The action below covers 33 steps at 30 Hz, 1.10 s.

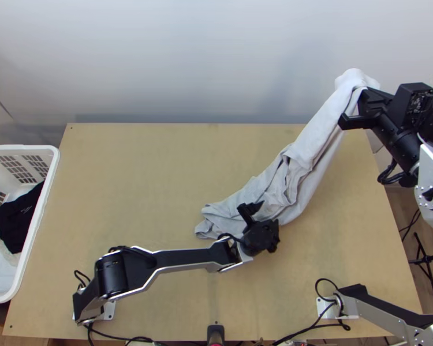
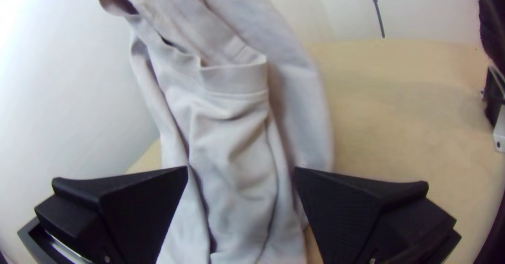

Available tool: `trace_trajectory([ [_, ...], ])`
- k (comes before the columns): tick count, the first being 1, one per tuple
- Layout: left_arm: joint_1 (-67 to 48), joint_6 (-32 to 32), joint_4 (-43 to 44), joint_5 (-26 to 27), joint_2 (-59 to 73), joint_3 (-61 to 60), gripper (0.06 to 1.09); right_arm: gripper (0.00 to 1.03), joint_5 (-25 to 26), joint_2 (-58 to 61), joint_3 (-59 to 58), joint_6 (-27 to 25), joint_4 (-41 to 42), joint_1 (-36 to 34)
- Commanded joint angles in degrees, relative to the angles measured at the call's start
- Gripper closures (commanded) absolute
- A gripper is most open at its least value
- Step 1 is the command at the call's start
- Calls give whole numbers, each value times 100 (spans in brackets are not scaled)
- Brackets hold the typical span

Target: Fold the t-shirt

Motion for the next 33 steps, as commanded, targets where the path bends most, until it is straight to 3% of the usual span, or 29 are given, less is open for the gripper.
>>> trace_trajectory([
  [1, 162, 284, 455, -459, 417, 53, 11, 100, -1, -46, -14, -7, -16, -1],
  [9, 118, 469, 464, -661, 425, -219, 12, 100, 7, -107, -32, -24, -16, -10],
  [12, 127, 495, 464, -634, 496, -193, 26, 100, 7, -134, -41, -42, -16, -10],
  [14, 118, 530, 447, -582, 496, -175, 50, 100, 7, -142, -41, -68, -16, -10],
  [16, 83, 592, 429, -459, 469, -175, 100, 100, 7, -151, -41, -86, -16, -18],
  [17, 74, 600, 403, -415, 434, -175, 104, 100, 7, -160, -41, -104, -16, -18],
  [33, 408, 644, 16, -406, -1605, -817, 105, 100, 7, -186, -111, -165, 72, -54],
])
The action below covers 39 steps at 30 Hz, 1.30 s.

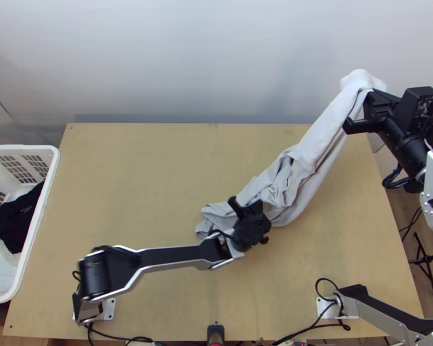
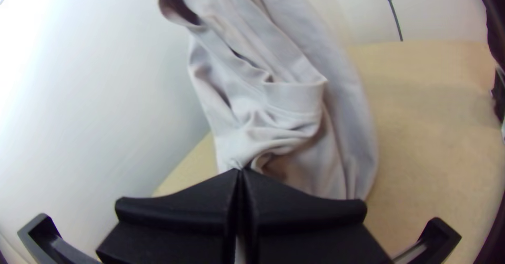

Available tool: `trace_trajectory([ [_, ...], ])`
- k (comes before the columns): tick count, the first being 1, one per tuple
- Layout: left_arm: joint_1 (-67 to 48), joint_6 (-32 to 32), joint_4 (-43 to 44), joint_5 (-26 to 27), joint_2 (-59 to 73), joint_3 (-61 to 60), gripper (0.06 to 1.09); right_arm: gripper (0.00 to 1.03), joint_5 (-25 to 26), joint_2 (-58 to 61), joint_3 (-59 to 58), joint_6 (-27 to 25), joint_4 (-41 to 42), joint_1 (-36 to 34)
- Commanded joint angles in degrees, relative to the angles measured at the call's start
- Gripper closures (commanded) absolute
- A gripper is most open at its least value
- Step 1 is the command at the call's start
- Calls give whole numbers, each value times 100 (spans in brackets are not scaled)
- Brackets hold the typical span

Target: Fold the t-shirt

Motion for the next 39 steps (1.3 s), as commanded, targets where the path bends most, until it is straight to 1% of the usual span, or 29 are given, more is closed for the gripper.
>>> trace_trajectory([
  [1, 264, 11, -249, 23, -1057, -312, 105, 100, 5, 19, -21, -6, 55, -5],
  [4, 431, 81, -662, 31, -1593, -74, 105, 100, 5, 19, -30, -6, 72, -5],
  [6, 633, 257, -873, 31, -1989, 163, 105, 100, 5, 10, -21, -6, 81, -23],
  [10, 1310, 309, -1682, 172, -2683, 1007, 105, 100, 5, -25, 128, -6, 90, -146],
  [11, 1503, 309, -1857, 286, -2833, 1226, 105, 100, 5, -42, 207, -6, 90, -155],
  [14, 2057, 336, -2279, 506, -3184, 1938, 105, 100, 5, 2, 743, 56, 55, -287],
  [17, 2699, 388, -2517, 691, -3325, 2668, 105, 100, 5, 309, 1754, 223, -218, -304],
  [21, 3542, 468, -2552, 849, -3342, 3406, 105, 100, 58, 766, 3125, 443, -429, -234],
  [23, 3894, 476, -2481, 910, -3342, 3670, 105, 100, 234, 951, 3626, 592, -341, -93],
  [25, 4175, 494, -2183, 954, -3342, 3933, 105, 100, 743, 968, 3679, 636, 195, 249],
  [28, 4228, 494, -1963, 954, -3404, 4197, 105, 100, 981, 960, 3705, 619, 529, 619],
  [30, 4210, 494, -1849, 954, -3527, 4197, 105, 100, 1244, 960, 3679, 689, 687, 803],
  [31, 4201, 476, -1690, 954, -3571, 4197, 105, 100, 1297, 942, 3679, 733, 767, 865],
  [35, 4122, 336, -1576, 945, -3914, 4188, 105, 100, 1288, 678, 3696, 733, 978, 961],
  [37, 4061, 301, -1567, 945, -4142, 4171, 105, 100, 1271, 450, 3696, 742, 784, 1093],
  [38, 4017, 301, -1576, 945, -4256, 4153, 105, 100, 1227, 327, 3688, 759, 556, 1120],
  [39, 3991, 301, -1576, 945, -4380, 4118, 105, 100, 1060, 195, 3670, 891, 283, 1128],
])
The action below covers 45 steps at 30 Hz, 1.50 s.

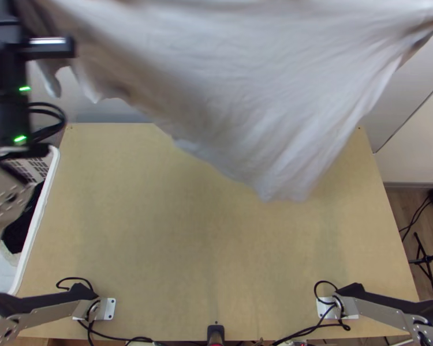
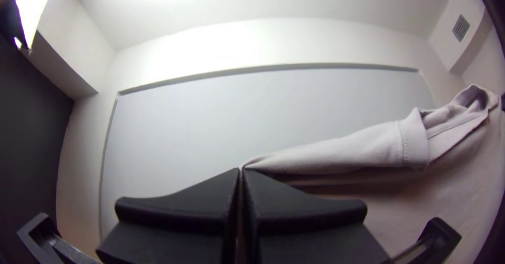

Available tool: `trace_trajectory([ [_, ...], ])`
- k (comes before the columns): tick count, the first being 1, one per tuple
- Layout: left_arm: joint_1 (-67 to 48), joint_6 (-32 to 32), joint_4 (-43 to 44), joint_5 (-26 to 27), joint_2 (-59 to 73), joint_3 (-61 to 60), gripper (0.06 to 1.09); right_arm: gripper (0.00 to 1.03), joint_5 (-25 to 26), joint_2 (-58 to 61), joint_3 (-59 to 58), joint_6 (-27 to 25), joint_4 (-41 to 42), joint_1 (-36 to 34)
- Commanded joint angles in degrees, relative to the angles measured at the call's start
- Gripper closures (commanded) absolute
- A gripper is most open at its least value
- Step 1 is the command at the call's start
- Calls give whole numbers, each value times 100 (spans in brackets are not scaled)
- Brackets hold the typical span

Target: Fold the t-shirt

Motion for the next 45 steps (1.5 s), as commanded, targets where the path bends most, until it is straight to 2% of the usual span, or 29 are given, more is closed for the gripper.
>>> trace_trajectory([
  [1, -119, -93, 129, 6, -761, -66, 105, 100, -327, -603, 96, 387, -768, 302],
  [6, -840, -58, -135, 41, -1666, -813, 105, 100, -1742, -946, 26, 1459, -2359, 285],
  [9, -1402, -110, -583, 41, -2035, -1288, 105, 100, -2366, -937, 9, 1688, -2833, 293],
  [14, -1736, -796, -1093, 23, -2431, -2237, 105, 100, -2568, -902, -352, 1653, -3255, 416],
  [17, -1710, -1446, -1304, 14, -2492, -2861, 105, 100, -2568, -946, -1160, 1705, -3343, 504],
  [19, -1631, -1517, -1207, 23, -2510, -3476, 105, 100, -2560, -990, -1811, 1714, -3325, 557],
  [22, -1226, -1736, -961, 181, -2405, -4443, 105, 100, -2551, -1175, -3217, 1530, -2912, 513],
  [25, -198, -2150, -434, 1087, -2044, -5225, 105, 100, -2551, -1403, -4834, 1222, -1954, 399],
  [26, 162, -2246, -214, 1289, -1807, -5348, 105, 100, -2551, -1403, -5256, 1187, -1629, 276],
  [31, 1234, -2220, 1060, 1623, -322, -5392, 105, 100, -2560, -814, -6566, 862, -205, -533],
  [35, 1604, -2097, 1596, 1649, 1067, -4689, 105, 100, -2560, 196, -6803, 765, 990, -1078],
  [39, 1911, -2062, 2054, 1306, 2385, -3591, 105, 100, -2542, 1198, -6460, 783, 2133, -1447],
  [42, 2008, -2062, 2264, 955, 3045, -2835, 105, 100, -2366, 1787, -5933, 783, 2379, -1535],
  [45, 1938, -1991, 2273, 928, 3379, -2518, 105, 100, -2296, 2068, -5652, 800, 2502, -1526],
])
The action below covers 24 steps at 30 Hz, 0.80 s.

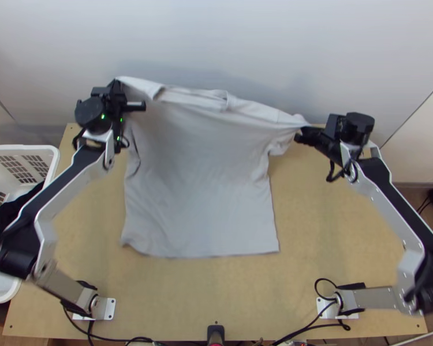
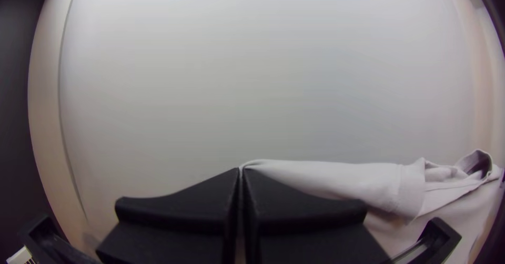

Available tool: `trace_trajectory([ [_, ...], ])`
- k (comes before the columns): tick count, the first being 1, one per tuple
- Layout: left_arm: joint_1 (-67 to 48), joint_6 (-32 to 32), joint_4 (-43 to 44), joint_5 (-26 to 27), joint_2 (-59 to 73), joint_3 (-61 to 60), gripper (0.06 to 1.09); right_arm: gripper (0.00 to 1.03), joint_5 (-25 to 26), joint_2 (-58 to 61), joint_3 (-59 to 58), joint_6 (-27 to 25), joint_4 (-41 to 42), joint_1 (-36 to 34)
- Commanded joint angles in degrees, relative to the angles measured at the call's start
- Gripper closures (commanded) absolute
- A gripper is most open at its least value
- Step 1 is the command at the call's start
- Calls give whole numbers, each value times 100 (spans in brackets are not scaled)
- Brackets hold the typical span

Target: Fold the t-shirt

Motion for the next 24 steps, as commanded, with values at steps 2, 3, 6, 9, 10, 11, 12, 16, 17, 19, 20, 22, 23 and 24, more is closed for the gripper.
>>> trace_trajectory([
  [2, 50, 109, 372, -258, 1315, 889, 105, 100, 172, 1098, 370, -26, 773, -216],
  [3, -73, 153, 372, -258, 1307, 766, 105, 100, 180, 1160, 326, -26, 808, -181],
  [6, -407, 241, 345, -258, 1289, 467, 100, 100, 233, 1345, 194, -17, 1019, -120],
  [9, -749, 241, 257, -250, 1201, 150, 22, 100, 303, 1459, 150, -26, 1081, -58],
  [10, -873, 259, 196, -258, 1140, 71, 14, 100, 321, 1459, 150, -26, 1089, -32],
  [11, -1013, 276, 20, -258, 1025, 36, 10, 100, 321, 1450, 141, -17, 1089, -23],
  [12, -1145, 285, -129, -258, 867, -34, 10, 100, 321, 1415, 132, -17, 1089, -14],
  [16, -1637, 434, -859, -258, 173, -131, 10, 100, 321, 1257, 27, -17, 1089, -14],
  [17, -1699, 505, -1043, -258, -12, -122, 10, 100, 321, 1221, -8, -17, 1089, -14],
  [19, -1857, 645, -1448, -258, -442, -113, 10, 100, 321, 1125, -96, -9, 1089, 30],
  [20, -1962, 733, -1711, -250, -697, -113, 10, 100, 321, 1072, -131, -9, 1089, 47],
  [22, -2349, 839, -2537, -206, -1198, -52, 10, 100, 321, 975, -210, 18, 1089, 100],
  [23, -2595, 865, -2880, -206, -1409, -52, 10, 100, 321, 958, -228, 18, 1089, 118],
  [24, -2912, 900, -3249, -171, -1620, -69, 10, 100, 321, 931, -245, 18, 1089, 126],
])
